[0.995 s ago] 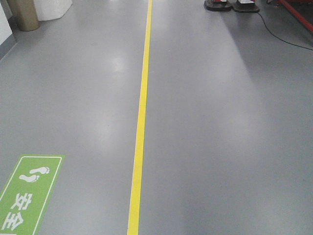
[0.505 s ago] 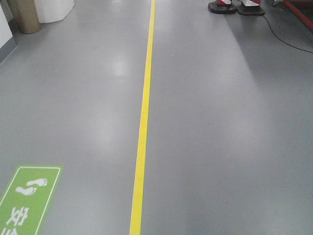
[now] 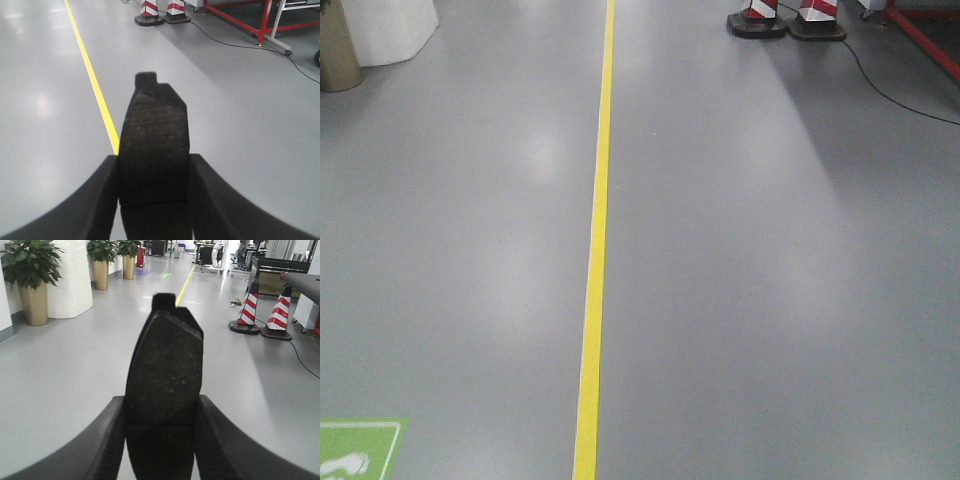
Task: Move and align brake pads A on conveyor
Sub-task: 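Drive forward along the yellow floor line past the cones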
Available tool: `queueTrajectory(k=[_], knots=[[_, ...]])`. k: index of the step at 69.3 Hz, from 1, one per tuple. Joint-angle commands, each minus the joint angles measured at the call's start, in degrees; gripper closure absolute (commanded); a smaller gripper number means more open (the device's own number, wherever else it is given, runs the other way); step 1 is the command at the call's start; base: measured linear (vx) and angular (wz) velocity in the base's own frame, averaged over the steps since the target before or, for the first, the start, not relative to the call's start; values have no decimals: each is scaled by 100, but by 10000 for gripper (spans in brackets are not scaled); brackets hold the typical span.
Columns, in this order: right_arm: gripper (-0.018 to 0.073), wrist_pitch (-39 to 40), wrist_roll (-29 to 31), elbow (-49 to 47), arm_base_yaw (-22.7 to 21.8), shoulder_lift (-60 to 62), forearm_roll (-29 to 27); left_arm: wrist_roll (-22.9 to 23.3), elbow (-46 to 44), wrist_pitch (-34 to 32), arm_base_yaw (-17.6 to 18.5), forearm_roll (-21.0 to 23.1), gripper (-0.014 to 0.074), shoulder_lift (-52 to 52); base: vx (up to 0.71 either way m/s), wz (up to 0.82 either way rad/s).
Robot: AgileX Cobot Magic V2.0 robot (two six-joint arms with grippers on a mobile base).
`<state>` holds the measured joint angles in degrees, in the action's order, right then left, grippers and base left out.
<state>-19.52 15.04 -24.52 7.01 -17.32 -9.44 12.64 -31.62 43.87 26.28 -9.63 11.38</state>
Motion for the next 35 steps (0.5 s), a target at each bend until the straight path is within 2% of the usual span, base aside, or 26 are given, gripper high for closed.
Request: queueTrajectory(k=[1, 35], knots=[[561, 575, 42, -180, 3, -44, -22, 0, -147, -554, 18, -35, 602, 83, 57, -9], [561, 575, 42, -169, 3, -44, -22, 0, -147, -554, 18, -35, 602, 83, 65, 0]])
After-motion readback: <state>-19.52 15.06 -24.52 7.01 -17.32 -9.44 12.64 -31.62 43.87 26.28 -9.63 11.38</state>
